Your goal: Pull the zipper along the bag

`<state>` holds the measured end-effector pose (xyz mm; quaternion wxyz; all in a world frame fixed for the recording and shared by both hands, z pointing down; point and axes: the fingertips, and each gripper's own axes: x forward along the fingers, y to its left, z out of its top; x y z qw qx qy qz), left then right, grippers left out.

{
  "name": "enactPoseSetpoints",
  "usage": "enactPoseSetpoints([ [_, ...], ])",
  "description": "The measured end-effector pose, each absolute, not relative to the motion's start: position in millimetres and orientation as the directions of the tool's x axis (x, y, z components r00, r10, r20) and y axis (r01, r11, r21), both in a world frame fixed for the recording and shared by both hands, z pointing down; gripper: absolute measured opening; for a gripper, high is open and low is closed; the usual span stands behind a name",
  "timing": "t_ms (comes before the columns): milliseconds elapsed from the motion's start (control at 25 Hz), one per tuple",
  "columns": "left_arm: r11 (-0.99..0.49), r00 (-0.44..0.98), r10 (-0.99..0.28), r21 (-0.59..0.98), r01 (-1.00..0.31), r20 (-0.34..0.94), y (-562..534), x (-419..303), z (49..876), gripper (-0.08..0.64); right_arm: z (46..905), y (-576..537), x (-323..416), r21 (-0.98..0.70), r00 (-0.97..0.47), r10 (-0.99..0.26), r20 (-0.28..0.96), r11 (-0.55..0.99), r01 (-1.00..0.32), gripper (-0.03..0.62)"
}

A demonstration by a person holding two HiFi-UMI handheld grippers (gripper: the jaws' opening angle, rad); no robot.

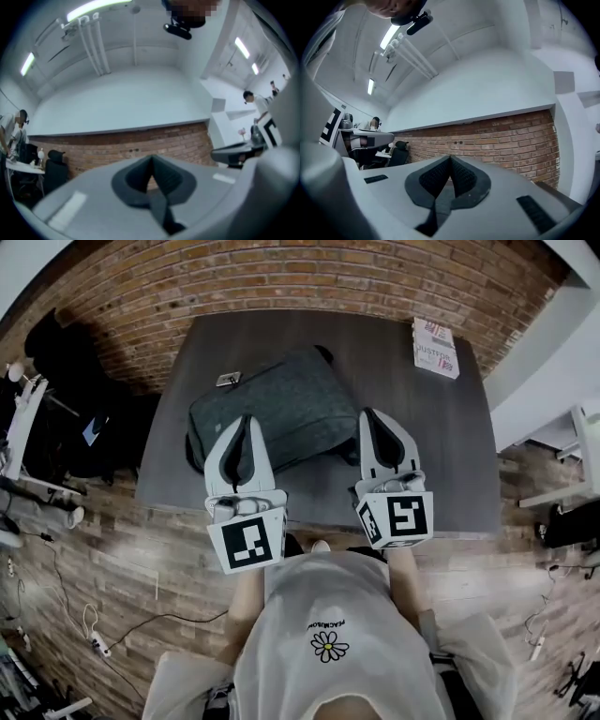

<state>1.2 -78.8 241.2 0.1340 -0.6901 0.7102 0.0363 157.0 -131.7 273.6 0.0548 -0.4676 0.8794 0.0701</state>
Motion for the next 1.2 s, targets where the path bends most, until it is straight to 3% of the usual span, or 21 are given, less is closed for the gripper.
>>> enactPoseSetpoints([
  [240, 0.031, 0.0, -0.977, -0.142, -0.989, -0.214, -81, 6, 250, 0.006, 291, -129, 166, 0.103, -0.526, -0.845, -0.096, 0.517, -0.85, -0.003],
  [1200, 0.049, -0.018, -0.98, -0.149, -0.988, -0.198, -81, 3, 252, 0.007, 291, -126, 164, 0.106, -0.556, -0.826, -0.097, 0.547, -0.83, -0.003],
])
